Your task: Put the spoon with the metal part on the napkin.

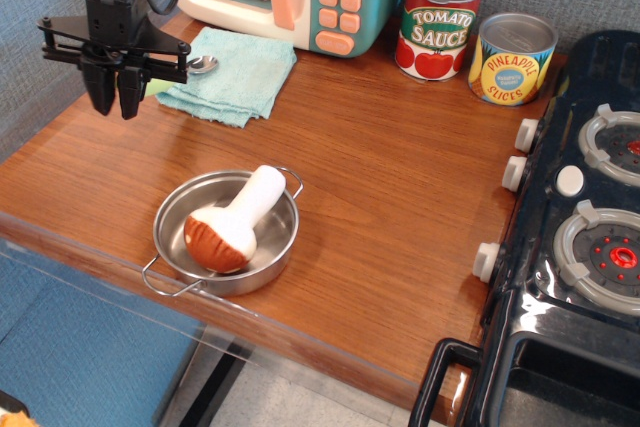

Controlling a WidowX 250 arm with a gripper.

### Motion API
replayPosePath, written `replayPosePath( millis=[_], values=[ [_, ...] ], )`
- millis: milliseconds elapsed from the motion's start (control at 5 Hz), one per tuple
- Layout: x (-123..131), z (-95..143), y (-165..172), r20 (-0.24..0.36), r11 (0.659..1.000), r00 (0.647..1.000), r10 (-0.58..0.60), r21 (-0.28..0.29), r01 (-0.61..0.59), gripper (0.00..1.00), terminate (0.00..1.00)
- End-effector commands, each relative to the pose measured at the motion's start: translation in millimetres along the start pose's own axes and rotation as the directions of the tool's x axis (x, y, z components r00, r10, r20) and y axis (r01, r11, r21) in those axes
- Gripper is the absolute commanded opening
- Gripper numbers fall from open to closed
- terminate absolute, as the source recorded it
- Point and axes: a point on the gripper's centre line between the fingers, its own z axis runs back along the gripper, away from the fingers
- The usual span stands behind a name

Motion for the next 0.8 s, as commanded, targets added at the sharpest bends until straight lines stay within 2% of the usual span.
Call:
replayPosePath(
  millis=[0,200,400,600],
  values=[
    [-7.9,4.2,10.9,-0.041,0.996,0.995,0.087,0.012,-0.087,1.0,0.0],
    [-6.2,10.7,9.6,0.004,0.998,0.999,0.05,-0.033,-0.05,1.0,0.0],
    [-5.3,27.0,3.4,0.101,0.994,0.994,-0.05,-0.091,0.059,1.0,0.0],
    [-5.3,30.9,-3.6,0.2,0.97,0.962,-0.188,-0.119,0.214,1.0,0.0]
  ],
)
